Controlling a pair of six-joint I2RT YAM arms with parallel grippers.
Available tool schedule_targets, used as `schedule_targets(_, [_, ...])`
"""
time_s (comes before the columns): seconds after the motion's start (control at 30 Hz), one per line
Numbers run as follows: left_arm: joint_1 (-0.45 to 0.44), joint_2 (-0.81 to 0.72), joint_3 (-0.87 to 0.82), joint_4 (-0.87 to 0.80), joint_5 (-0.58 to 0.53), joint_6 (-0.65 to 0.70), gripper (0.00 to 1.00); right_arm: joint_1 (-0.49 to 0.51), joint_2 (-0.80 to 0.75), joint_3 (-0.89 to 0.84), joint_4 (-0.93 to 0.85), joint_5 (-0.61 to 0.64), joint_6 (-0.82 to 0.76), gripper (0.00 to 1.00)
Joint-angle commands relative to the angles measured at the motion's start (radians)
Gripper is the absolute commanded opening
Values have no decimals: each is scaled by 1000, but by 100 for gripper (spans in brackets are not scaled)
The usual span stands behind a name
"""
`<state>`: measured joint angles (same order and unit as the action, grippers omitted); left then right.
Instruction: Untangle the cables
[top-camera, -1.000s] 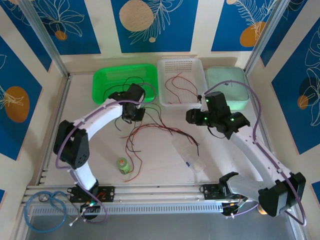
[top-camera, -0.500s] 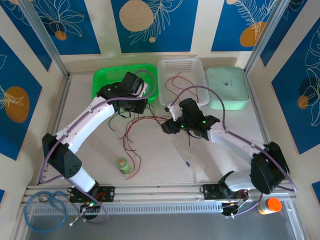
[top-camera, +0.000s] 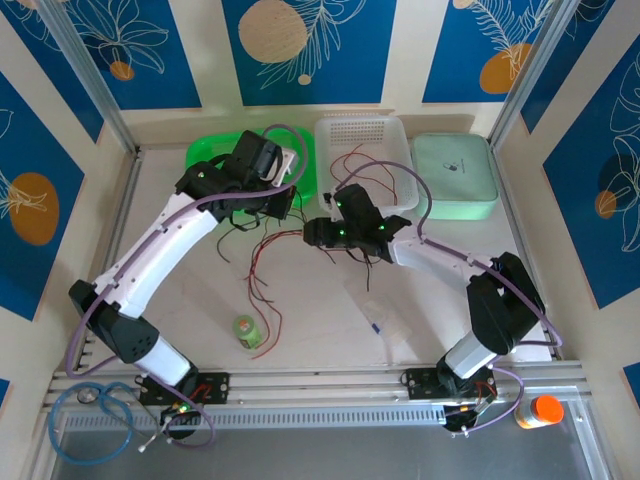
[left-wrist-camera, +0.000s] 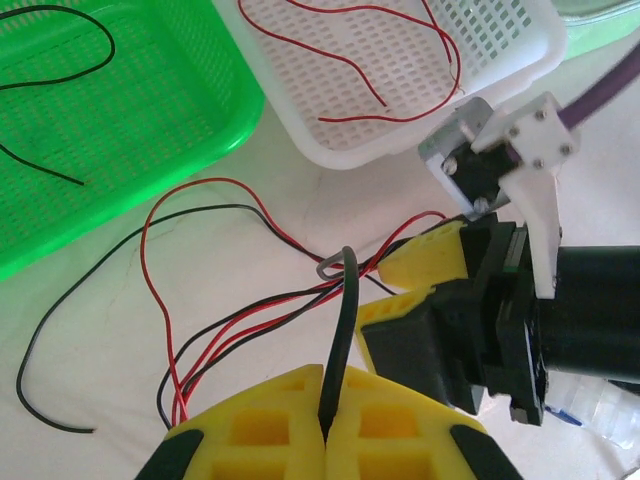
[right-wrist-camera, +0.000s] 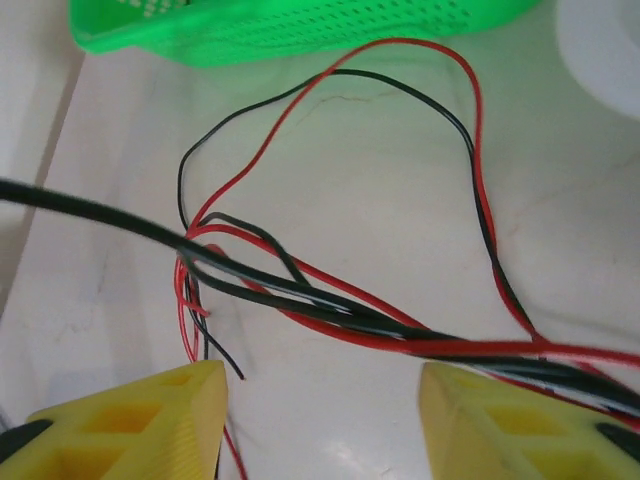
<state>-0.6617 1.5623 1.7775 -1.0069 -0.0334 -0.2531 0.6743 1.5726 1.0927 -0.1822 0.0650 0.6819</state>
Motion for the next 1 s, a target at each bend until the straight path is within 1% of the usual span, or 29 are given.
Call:
schedule_targets(0.0, [-15,-15,32,-18,17,16,0,29,-70,-31,-32,82,382,62])
schedule_targets(0.1, [-21,-16,36,-10,20,16,0,68,-108,-86,15,116,571,69])
schedule_targets(0.17, [-22,-21,36,0,24,15,0,85,-106,-122,89,121,668,70])
schedule_targets(0.23, [-22,-25,44,2,31,15,0,105,-87,-139,154,130,732,71])
schedule_targets(0.3, [-22,-28,54,0,35,19,0,129,-59,-121,173,150,769,72])
schedule_targets(0.37, [-22,-36,60,-2,42,21,0,158,-45,-118,206,203,785,73])
schedule_targets(0.43, [-23,-46,58,1,51,24,0,188,-41,-133,279,281,782,76])
schedule_targets(0.5, [-24,-61,51,5,62,25,0,217,-29,-142,357,373,764,81])
schedule_targets(0.53, [-24,-69,47,8,65,26,0,227,-18,-141,390,401,753,82])
schedule_targets(0.6, [-24,-84,36,15,75,26,0,237,21,-127,441,436,756,84])
schedule_targets(0.7, [-24,-103,25,20,84,25,0,239,88,-110,494,451,776,84])
schedule_targets(0.83, [-24,-122,26,19,81,30,0,239,146,-97,510,484,781,83])
schedule_targets(0.9, [-24,-130,32,19,79,33,0,239,152,-94,503,517,760,78])
schedule_targets(0.97, [-23,-138,38,18,76,37,0,237,149,-86,486,553,717,72])
